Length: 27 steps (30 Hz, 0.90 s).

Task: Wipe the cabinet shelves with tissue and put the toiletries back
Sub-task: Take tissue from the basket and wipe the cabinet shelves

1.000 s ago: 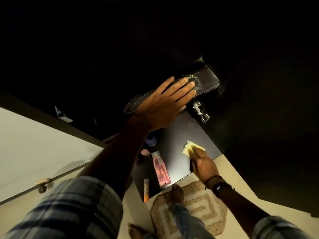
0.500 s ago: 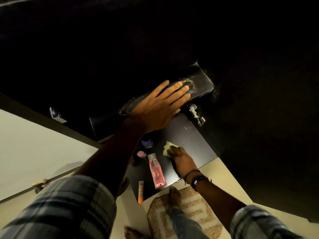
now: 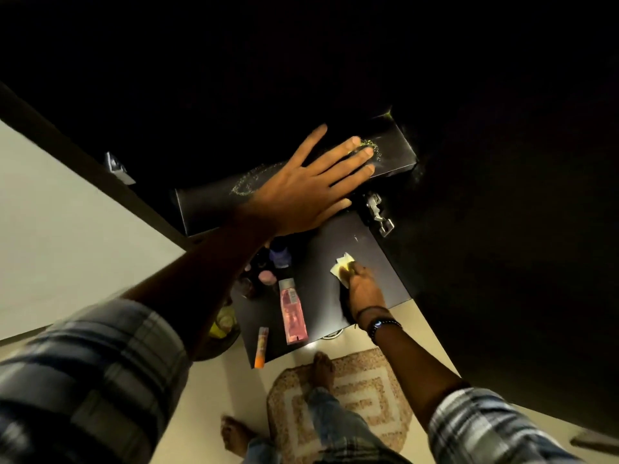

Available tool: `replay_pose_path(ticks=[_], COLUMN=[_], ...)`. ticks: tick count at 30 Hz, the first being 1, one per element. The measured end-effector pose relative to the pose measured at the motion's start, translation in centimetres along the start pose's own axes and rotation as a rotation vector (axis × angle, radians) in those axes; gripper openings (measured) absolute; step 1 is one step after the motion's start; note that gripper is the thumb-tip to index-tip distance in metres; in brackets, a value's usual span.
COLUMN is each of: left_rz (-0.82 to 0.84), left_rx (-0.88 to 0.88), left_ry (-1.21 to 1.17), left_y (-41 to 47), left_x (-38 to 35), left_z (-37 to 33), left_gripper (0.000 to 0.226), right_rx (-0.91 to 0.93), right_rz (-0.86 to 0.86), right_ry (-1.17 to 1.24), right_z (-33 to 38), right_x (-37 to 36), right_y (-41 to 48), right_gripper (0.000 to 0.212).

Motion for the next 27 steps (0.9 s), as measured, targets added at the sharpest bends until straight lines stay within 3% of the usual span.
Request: replay_pose_path(ticks=[2,6,13,16,20,27], left_rz=[-0.109,-0.143,0.44,0.555,0.612,0.594], left_rx=[0.029,0.182,0.914,1.137,1.267,1.343], left_ry=[0.034,-0.315,-0.68,-0.776,-0.795,-0.801], left_y=[-1.6,-9.5,-26.8,-29.8,-30.3,-31.0], left_x=[1.0,0.5,-8.6,-10.5,-11.4,-12.5], left_z=[-1.3,-5.6,-8.9,-8.7,-8.8,-8.3], left_gripper=[0.057,0.065,0.053,0.055,0.051,0.022], right_rx=[0.065,0.208,0.266,0.278,0.376,0.454], right_rz=[0.02,0.081,0.052,-0.022,-0.001,0.02], right_ry=[0.042,0.055,0.039,0.066,0.104,0.102], right_z=[2.8,4.3,4.1,6.2,10.6,14.8], right_x=[-1.0,-3.4,-3.8,-2.7,-3.1,-5.1], right_y=[0.1,-2.7,-6.7,-6.3,-5.7,-4.1], right_gripper=[0.04,0.043,0.044,0.043,0.04,0.038])
Point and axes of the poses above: each hand's wrist, its own y-axis towards the middle knuckle, its own x-axis out of the back of the hand, z = x × y, the point moved 6 cm from there along y, towards the middle knuckle, and after that the axes turned 14 degrees about x, right-handed, at the moved point
